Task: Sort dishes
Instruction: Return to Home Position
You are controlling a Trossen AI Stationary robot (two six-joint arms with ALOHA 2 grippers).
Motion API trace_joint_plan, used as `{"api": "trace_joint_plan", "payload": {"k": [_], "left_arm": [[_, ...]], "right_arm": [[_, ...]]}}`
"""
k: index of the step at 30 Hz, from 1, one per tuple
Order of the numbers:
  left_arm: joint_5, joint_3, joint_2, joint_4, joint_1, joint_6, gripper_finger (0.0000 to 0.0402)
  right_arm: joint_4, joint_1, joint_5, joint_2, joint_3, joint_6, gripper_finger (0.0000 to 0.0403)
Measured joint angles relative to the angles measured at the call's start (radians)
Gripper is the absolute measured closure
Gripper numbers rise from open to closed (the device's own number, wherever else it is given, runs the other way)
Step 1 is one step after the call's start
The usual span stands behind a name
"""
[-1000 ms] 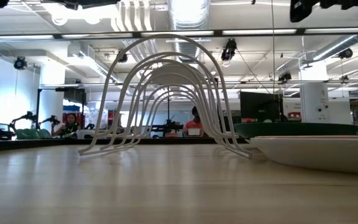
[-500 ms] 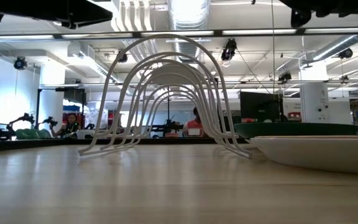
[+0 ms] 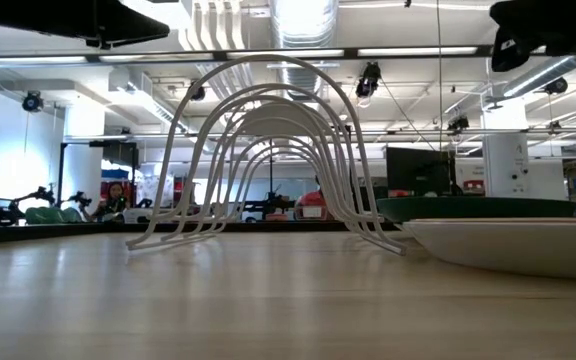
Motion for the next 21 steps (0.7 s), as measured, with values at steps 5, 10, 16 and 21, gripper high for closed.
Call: {"api": "trace_joint_plan", "payload": {"k": [5,10,16,21], "left_arm": [[0.000,-0.001,-0.015,-0.010,0.000,-0.010,0.0196],[-0.072,-0.002,-0.014,-0.019,0.001,-0.011,0.0196],[-0.302,-0.013,-0.017,-0.024,0.026,0.001,0.0196],[-0.435,-0.069,-0.023,-0.026,0.093,-0.033,0.0196]], "right_arm": [[-0.006,0.000,-0.014,-0.070,-0.065,0.036,0.0396],[0.001,0.001,-0.014,-0.100,-0.130,0.089,0.0396],[-0.002,0.003,-0.015,-0.099,-0.163,0.116,0.0396],[0.001,0.003,-0.015,-0.099,-0.163,0.085,0.0396]]}}
